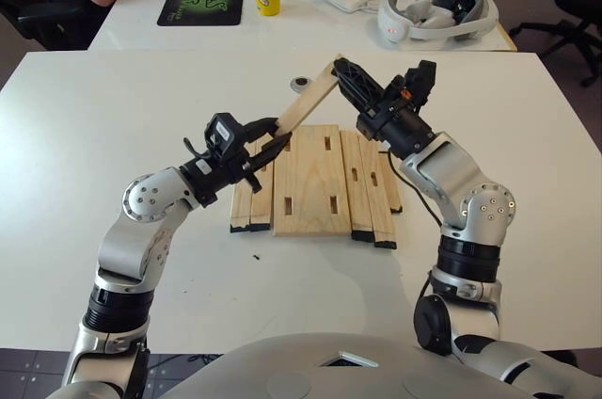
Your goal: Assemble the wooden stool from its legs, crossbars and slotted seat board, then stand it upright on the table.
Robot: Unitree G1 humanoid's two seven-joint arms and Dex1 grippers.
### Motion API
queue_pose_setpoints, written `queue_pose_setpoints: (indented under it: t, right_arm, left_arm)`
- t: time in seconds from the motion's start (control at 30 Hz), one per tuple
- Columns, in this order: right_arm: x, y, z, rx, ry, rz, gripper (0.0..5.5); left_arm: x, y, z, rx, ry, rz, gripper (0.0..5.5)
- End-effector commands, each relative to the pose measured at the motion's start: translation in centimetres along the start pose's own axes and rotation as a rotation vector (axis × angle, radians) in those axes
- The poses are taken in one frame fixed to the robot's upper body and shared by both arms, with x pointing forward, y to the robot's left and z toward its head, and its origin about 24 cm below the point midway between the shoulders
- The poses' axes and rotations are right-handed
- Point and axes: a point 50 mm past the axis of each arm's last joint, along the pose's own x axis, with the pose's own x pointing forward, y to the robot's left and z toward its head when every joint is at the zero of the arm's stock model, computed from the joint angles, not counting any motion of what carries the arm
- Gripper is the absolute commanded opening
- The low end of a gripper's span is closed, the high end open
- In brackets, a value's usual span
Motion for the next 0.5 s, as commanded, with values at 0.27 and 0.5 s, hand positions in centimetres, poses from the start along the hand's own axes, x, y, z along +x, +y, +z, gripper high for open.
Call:
queue_pose_setpoints:
  t: [0.27, 0.5]
  right_arm:
    - [0.23, -0.19, 0.1, 0.013, 0.001, -0.012, 1.65]
    - [0.06, -0.37, 0.14, 0.016, -0.004, -0.023, 0.56]
  left_arm:
    - [-0.16, 0.23, -0.04, 0.021, 0.004, 0.01, 1.34]
    - [-0.24, 0.33, -0.05, 0.026, 0.007, 0.016, 1.34]
